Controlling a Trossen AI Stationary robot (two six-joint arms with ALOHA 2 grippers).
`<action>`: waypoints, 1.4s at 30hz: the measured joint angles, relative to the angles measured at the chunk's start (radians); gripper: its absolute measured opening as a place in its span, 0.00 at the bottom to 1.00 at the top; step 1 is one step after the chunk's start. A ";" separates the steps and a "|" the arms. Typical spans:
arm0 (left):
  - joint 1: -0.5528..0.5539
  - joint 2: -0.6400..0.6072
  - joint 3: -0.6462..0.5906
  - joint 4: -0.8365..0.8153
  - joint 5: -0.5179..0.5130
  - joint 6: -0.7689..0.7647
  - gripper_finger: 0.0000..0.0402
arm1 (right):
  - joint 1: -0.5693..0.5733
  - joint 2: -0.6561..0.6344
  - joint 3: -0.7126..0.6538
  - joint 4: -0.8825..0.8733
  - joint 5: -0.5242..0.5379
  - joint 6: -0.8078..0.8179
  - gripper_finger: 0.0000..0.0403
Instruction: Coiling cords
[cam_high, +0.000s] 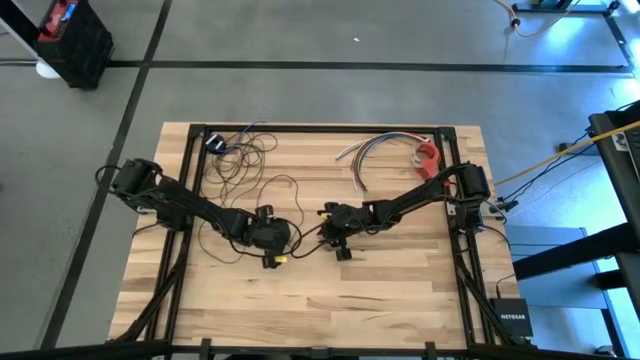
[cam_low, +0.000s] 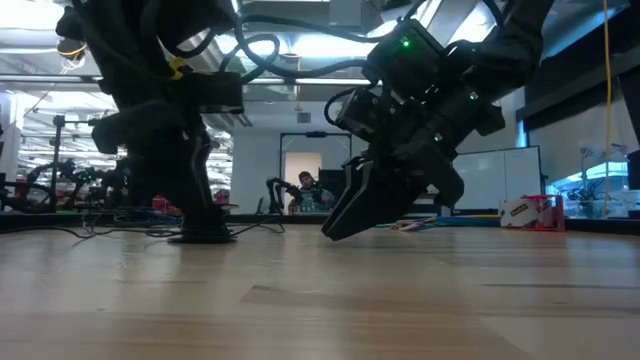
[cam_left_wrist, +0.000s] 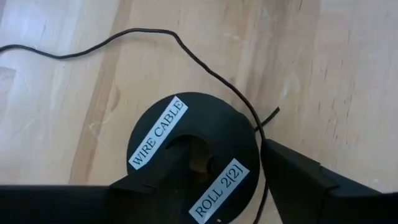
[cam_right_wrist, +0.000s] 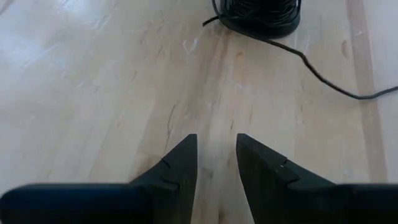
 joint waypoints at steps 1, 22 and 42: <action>0.000 0.000 0.000 0.003 0.000 0.001 0.46 | 0.000 0.000 0.000 0.001 0.000 -0.002 0.29; -0.003 -0.111 0.017 -0.002 0.018 0.035 0.01 | 0.000 -0.077 0.000 -0.047 0.000 -0.015 0.29; 0.044 -0.204 0.020 -0.060 -0.028 0.105 0.00 | -0.001 -0.141 0.135 -0.146 0.106 -0.146 0.29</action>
